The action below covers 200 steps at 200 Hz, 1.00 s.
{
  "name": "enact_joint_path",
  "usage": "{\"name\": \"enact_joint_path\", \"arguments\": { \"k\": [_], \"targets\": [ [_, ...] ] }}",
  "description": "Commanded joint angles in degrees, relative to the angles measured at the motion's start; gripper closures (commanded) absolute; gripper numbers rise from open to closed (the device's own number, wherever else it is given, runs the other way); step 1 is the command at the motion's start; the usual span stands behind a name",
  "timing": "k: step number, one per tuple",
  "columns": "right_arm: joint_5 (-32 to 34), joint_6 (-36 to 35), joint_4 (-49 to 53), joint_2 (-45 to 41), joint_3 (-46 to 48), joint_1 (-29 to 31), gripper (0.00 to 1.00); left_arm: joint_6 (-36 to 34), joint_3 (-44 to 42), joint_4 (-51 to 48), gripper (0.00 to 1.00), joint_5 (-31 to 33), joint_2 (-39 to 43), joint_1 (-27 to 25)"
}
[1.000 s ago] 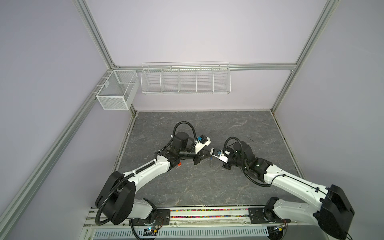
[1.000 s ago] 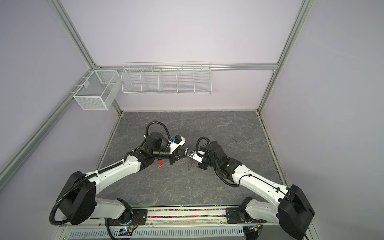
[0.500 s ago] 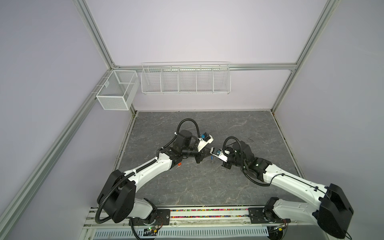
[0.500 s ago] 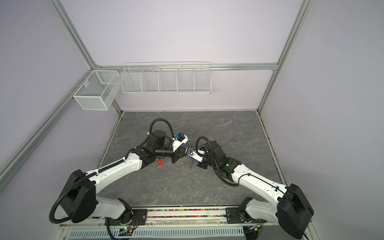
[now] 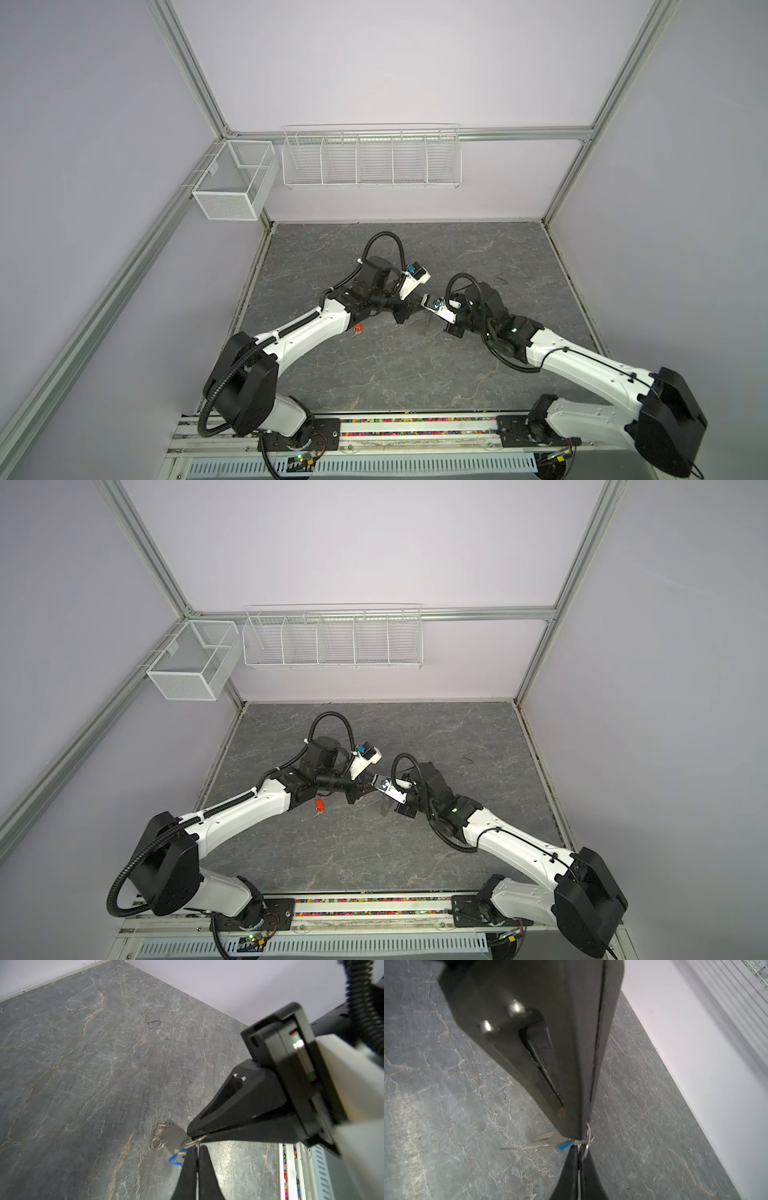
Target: Put the keys on the keyring
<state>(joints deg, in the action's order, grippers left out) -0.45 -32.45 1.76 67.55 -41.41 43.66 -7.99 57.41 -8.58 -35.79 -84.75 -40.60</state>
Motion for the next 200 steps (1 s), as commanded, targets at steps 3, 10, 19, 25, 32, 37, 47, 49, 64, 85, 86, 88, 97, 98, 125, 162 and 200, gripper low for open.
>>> {"name": "enact_joint_path", "arguments": {
  "k": [3, 10, 19, 25, 32, 37, 47, 49, 64, 85, 86, 88, 97, 98, 125, 162, 200],
  "targets": [
    [-2.85, -1.12, -3.24, -2.58, 1.12, 1.08, 0.93, 1.56, 1.92, -1.35, 1.00, 3.10, -0.88, -0.09],
    [-2.85, -1.21, -3.49, -2.81, 1.40, 1.12, 0.93, 1.62, 1.96, -1.44, 1.00, 3.03, -0.94, -0.09],
    [-2.92, -1.26, -3.74, -3.01, 1.69, 1.09, 0.93, 1.82, 1.84, -1.44, 1.00, 3.02, -0.96, -0.09],
    [-3.04, -1.38, -3.78, -3.11, 1.85, 1.08, 0.93, 1.90, 1.83, -1.44, 1.00, 2.77, -0.92, -0.09],
    [-3.09, -1.48, -3.85, -3.21, 2.01, 1.08, 0.93, 1.98, 1.79, -1.39, 1.00, 2.49, -0.87, -0.09],
    [-3.15, -1.41, -3.93, -3.28, 2.18, 1.08, 0.93, 1.99, 1.74, -1.21, 1.00, 2.21, -0.89, -0.09],
    [-3.21, -1.30, -4.21, -3.39, 2.55, 0.93, 0.93, 1.86, 1.66, -1.09, 1.00, 1.43, -0.91, -0.01],
    [-3.21, -1.30, -4.26, -3.39, 2.62, 0.91, 0.93, 1.91, 1.66, -1.09, 1.00, 1.32, -0.91, 0.04],
    [-3.47, -1.22, -4.56, -3.48, 2.84, 0.76, 0.93, 1.91, 1.66, -1.18, 1.00, -0.04, -0.93, 0.25],
    [-4.15, -1.00, -5.42, -3.66, 3.46, 0.37, 0.93, 1.28, 1.48, -1.43, 1.00, -2.09, -0.91, 0.60],
    [-4.23, -0.97, -5.48, -3.65, 3.45, 0.28, 0.93, 1.12, 1.48, -1.43, 0.99, -2.22, -0.91, 0.60],
    [-4.32, -0.96, -5.57, -3.65, 3.53, 0.26, 0.93, 0.82, 1.48, -1.55, 0.97, -2.50, -0.91, 0.67],
    [-4.54, -0.71, -5.88, -3.74, 3.79, -0.02, 0.93, 0.35, 1.26, -1.69, 0.89, -2.84, -0.91, 0.78],
    [-4.59, -0.70, -5.93, -3.74, 3.83, -0.04, 0.93, 0.30, 1.24, -1.77, 0.89, -2.86, -0.91, 0.78],
    [-6.14, 0.00, -7.05, -4.09, 4.64, -1.05, 0.93, -1.68, 0.37, -2.77, 0.72, -3.69, -0.10, 1.63],
    [-8.47, 0.97, -9.29, -4.71, 6.11, -2.60, 0.93, -3.60, -2.74, -0.80, 0.64, -4.43, 2.11, 3.30],
    [-10.35, 1.49, -10.40, -4.79, 6.77, -3.73, 0.93, -6.48, -4.53, 0.23, 0.64, -4.47, 3.14, 3.51]
  ]
}}
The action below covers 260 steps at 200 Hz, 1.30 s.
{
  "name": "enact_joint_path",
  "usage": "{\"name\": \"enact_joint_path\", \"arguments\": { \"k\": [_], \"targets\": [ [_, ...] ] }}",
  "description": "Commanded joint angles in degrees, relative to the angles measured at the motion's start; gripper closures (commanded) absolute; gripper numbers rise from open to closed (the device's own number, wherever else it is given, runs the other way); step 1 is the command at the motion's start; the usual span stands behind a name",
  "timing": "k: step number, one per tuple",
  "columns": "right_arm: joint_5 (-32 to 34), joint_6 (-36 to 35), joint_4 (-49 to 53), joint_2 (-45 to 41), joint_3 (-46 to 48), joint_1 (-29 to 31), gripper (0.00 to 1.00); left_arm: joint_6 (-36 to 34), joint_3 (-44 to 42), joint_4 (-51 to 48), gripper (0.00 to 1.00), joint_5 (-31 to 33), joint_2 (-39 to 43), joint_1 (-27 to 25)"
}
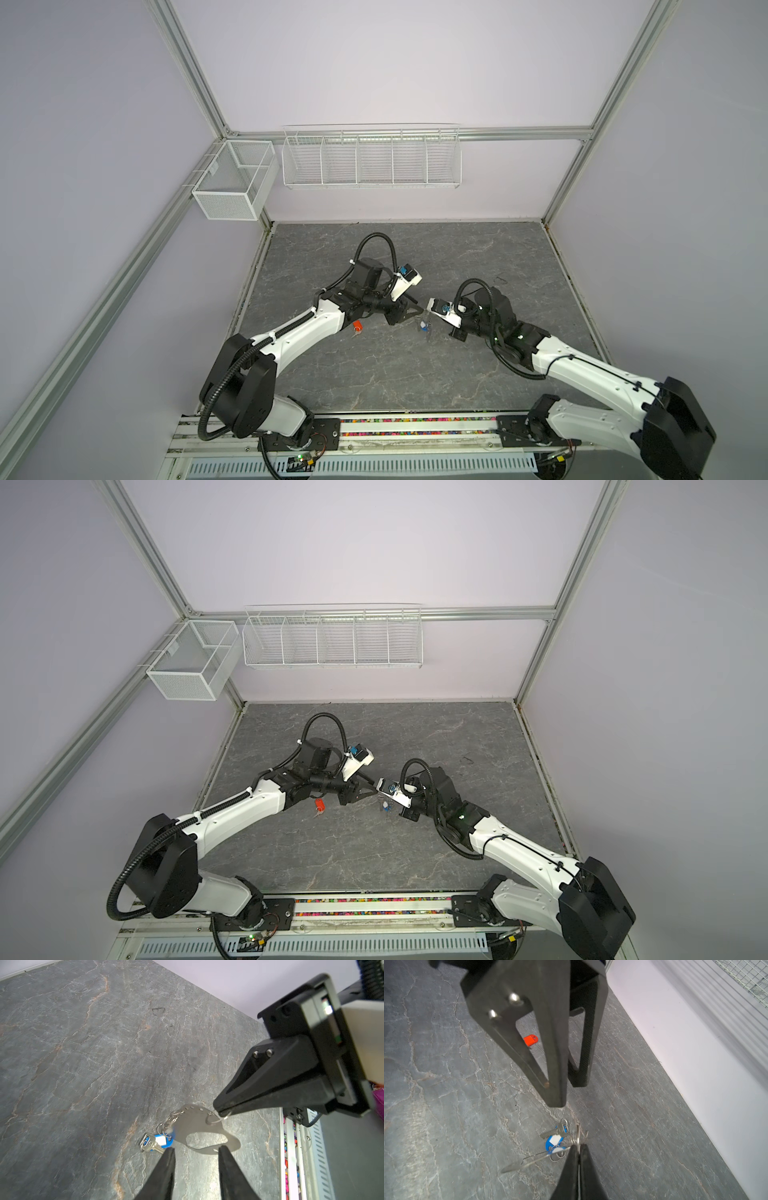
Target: Put the keys on the keyring
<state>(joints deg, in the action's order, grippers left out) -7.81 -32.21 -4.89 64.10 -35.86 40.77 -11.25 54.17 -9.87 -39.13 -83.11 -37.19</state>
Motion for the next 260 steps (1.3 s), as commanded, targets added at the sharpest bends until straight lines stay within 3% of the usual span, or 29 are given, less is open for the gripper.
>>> {"name": "enact_joint_path", "arguments": {
  "k": [1, 27, 74, 109, 158, 260],
  "targets": [
    [-3.03, 1.26, -3.79, -1.34, 1.22, -0.90, 0.93, -3.29, -1.32, 1.52, 0.63, -1.12, 1.48, 0.10],
    [-2.29, 1.62, -2.47, -1.90, 1.14, -1.96, 0.93, -2.30, -1.22, -0.25, 0.63, 3.70, 0.74, 0.10],
    [-1.59, 1.47, 1.72, -5.10, 0.26, -5.55, 0.93, 6.68, 1.92, -7.23, 0.60, 13.22, -7.39, -0.06],
    [-1.77, 1.10, 5.15, -6.96, -0.38, -7.01, 0.93, 3.49, 0.17, -1.94, 0.60, 16.79, -10.60, -1.44],
    [-2.21, 1.33, 6.91, -7.58, -0.62, -7.38, 0.93, -1.01, 3.27, -1.03, 0.65, 15.85, -18.23, -1.39],
    [-2.38, 1.47, 7.08, -6.57, -0.97, -7.48, 0.93, -7.99, 1.01, 8.59, 0.79, 13.53, -21.63, -1.48]
  ]
}}
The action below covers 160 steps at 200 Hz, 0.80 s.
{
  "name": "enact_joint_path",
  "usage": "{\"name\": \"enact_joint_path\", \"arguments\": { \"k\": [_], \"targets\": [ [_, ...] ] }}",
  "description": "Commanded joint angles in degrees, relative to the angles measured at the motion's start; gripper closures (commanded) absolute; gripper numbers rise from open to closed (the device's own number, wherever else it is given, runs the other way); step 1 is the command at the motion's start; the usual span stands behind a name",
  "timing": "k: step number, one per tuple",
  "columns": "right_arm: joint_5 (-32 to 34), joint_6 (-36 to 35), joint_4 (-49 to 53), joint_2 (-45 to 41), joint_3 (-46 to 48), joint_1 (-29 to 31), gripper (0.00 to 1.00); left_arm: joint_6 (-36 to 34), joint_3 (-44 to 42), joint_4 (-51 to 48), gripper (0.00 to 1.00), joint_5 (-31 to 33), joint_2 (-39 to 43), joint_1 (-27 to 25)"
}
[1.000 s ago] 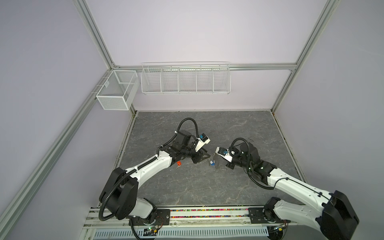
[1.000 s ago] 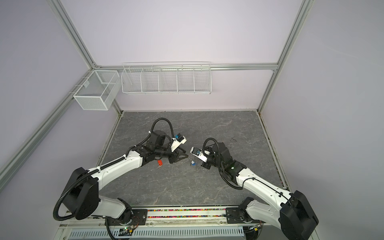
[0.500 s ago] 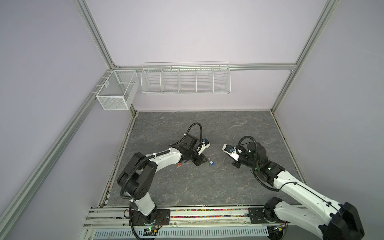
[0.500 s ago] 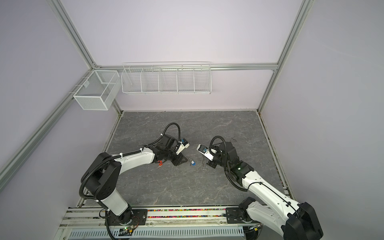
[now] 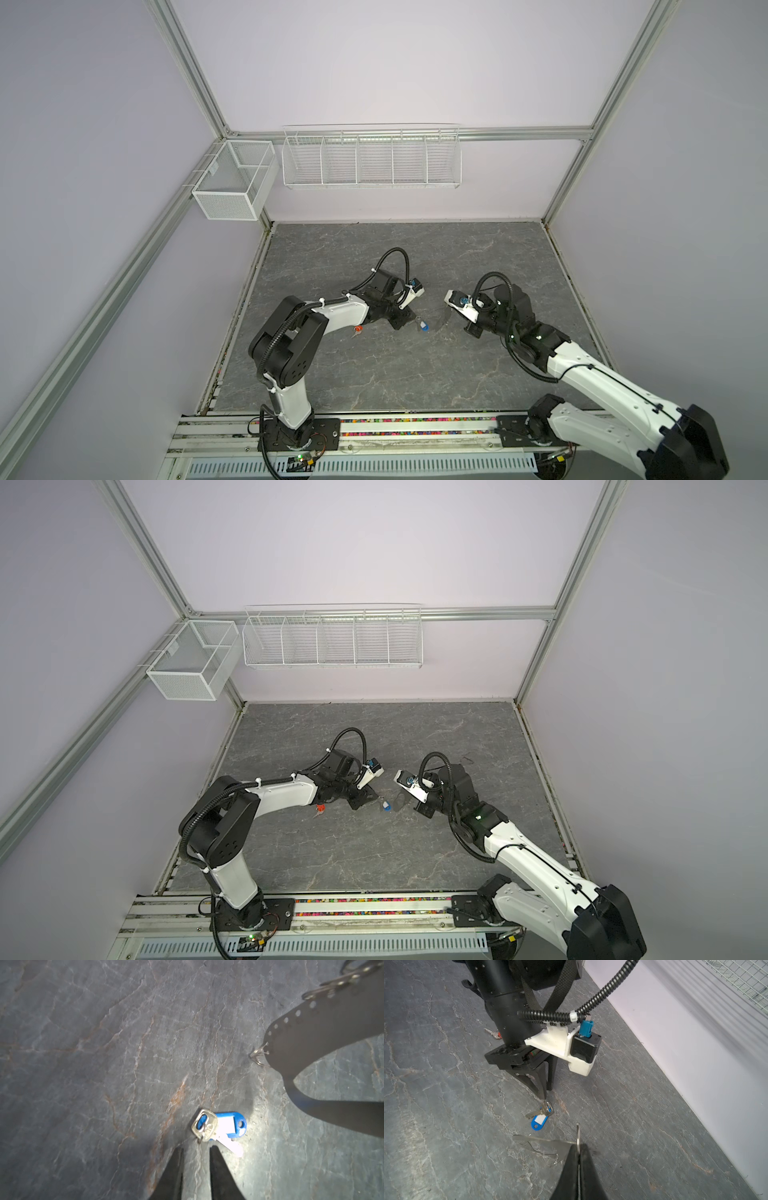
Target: Put the keys on the keyring
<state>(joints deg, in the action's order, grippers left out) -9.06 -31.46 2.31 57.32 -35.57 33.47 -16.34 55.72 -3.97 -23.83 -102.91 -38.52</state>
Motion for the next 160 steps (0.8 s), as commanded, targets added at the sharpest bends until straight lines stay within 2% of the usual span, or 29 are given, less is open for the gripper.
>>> {"name": "enact_joint_path", "arguments": {
  "k": [1, 117, 160],
  "targets": [
    [-1.14, 0.71, -0.06, 0.23, -1.26, -0.17, 0.93, -2.90, -0.53, 2.71, 0.79, -1.71, -1.88, -0.15],
    [-1.57, 0.79, -0.54, 1.48, -1.76, -0.26, 0.93, -4.80, 1.92, 0.05, 0.81, -0.05, -4.71, -1.43],
    [-1.49, 0.79, -0.54, 1.30, -1.63, -0.27, 0.93, -4.91, 2.40, -0.18, 0.88, 0.50, -5.19, -1.64]
  ]
}}
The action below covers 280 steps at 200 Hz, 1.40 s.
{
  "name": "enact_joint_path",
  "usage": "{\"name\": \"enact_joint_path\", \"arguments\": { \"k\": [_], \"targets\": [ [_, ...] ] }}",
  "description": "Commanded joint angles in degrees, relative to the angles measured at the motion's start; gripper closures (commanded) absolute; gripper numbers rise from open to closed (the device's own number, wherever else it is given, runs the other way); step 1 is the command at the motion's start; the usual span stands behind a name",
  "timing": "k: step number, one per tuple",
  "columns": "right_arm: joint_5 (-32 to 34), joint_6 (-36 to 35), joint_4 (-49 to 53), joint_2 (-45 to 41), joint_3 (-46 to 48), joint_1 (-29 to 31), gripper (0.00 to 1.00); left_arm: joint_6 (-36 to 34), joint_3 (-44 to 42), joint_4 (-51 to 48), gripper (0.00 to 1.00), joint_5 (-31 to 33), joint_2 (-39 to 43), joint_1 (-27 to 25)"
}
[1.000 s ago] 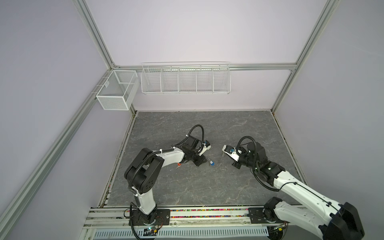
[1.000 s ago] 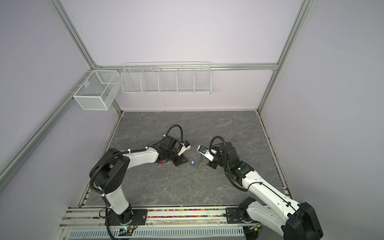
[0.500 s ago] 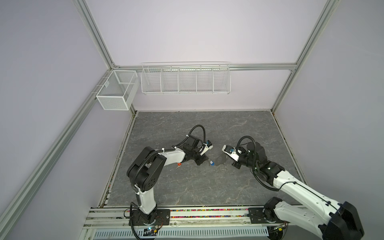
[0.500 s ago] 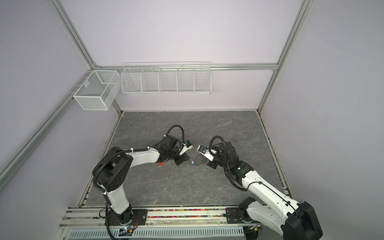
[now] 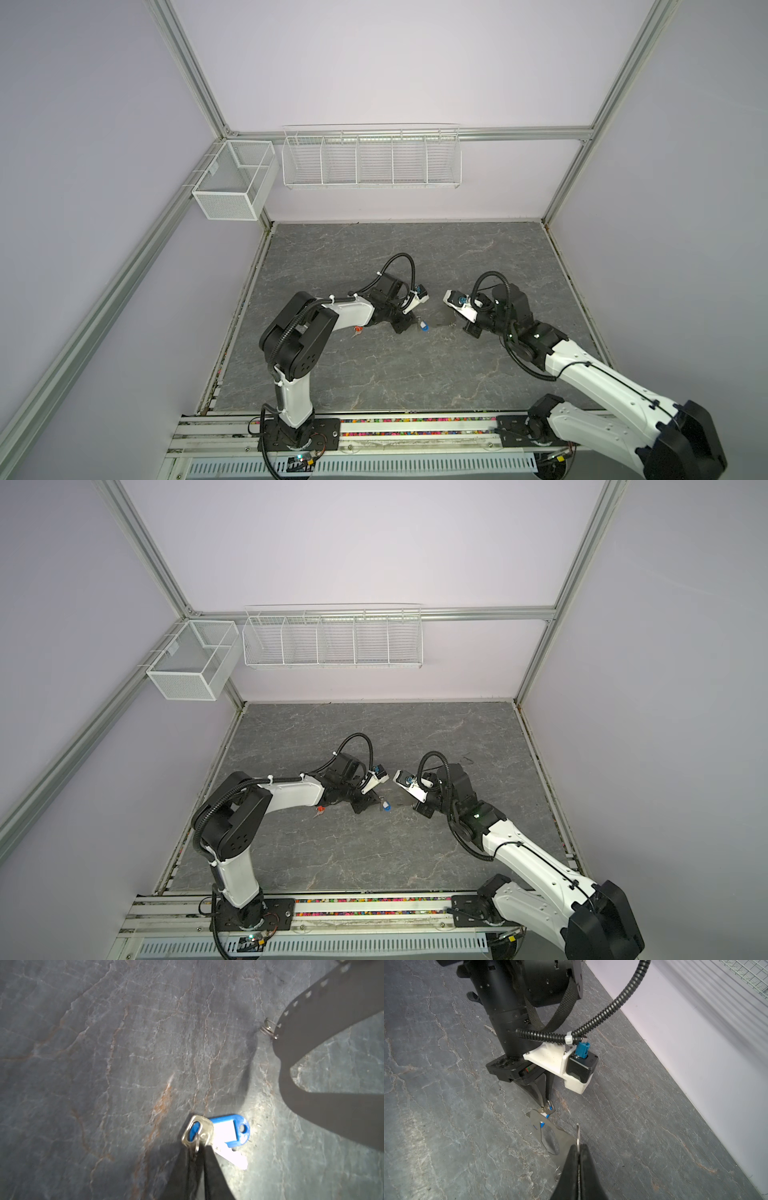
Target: Put the keys on the keyring
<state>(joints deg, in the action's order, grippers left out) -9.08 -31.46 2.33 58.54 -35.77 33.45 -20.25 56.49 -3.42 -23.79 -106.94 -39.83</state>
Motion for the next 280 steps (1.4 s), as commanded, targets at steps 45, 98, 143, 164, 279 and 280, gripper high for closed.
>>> {"name": "enact_joint_path", "arguments": {
  "k": [45, 98, 143, 164, 279, 280],
  "targets": [
    [-1.64, 0.98, -0.75, 0.25, -1.26, -0.23, 0.93, -1.13, 1.74, -0.27, 0.97, 0.33, -1.35, -0.42],
    [-2.46, 1.35, -0.90, 0.93, -1.15, -0.26, 0.93, -0.54, -0.33, 1.97, 1.00, -0.63, 1.09, -0.49],
    [-7.91, 0.97, -2.75, 2.29, 0.49, -0.33, 0.93, 0.81, -5.80, 2.69, 1.00, 1.02, 8.56, -0.42],
    [-10.68, 0.35, -5.39, 2.50, 2.02, -0.32, 0.93, 1.15, -8.04, 0.72, 1.00, 2.71, 13.65, -0.42],
    [-16.14, 0.33, -16.46, 4.65, 6.80, 0.05, 0.93, -1.47, -9.38, -12.53, 1.00, -2.44, 33.62, -0.42],
    [-16.14, 0.34, -16.51, 4.60, 6.83, 0.04, 0.93, -1.55, -9.29, -12.60, 1.00, -2.64, 33.67, -0.42]
  ]
}}
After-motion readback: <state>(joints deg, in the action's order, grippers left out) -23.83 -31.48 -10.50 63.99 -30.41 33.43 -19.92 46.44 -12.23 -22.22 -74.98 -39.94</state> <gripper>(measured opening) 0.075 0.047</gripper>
